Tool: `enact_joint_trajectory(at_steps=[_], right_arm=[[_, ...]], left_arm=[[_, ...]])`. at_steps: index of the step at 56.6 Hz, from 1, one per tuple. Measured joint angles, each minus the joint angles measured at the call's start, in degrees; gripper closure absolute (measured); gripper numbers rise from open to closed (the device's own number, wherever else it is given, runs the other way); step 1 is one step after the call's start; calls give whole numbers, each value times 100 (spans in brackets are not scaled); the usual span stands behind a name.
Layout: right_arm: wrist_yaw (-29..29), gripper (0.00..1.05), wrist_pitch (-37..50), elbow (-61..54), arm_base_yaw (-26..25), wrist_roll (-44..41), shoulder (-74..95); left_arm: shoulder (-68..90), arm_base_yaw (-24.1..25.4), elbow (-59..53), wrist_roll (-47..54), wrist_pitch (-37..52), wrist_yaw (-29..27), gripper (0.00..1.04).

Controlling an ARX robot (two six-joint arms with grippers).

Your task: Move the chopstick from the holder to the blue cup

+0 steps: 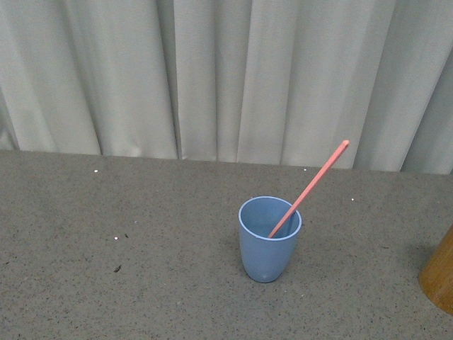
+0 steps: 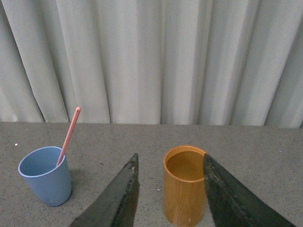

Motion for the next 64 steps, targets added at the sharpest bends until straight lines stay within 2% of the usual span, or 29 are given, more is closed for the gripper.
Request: enact_joint_trajectory(at_steps=[14,16,20,64], right_arm=[[0,11,0,0,0,0,0],[0,8,0,0,0,7,0],[0,10,0,0,0,2,0],[0,9,0,0,0,0,0]], left_arm=[[0,0,0,0,0,-2,7],[0,0,0,0,0,-2,7],[0,0,0,-2,0,-2,7],[0,0,0,0,0,-2,7]])
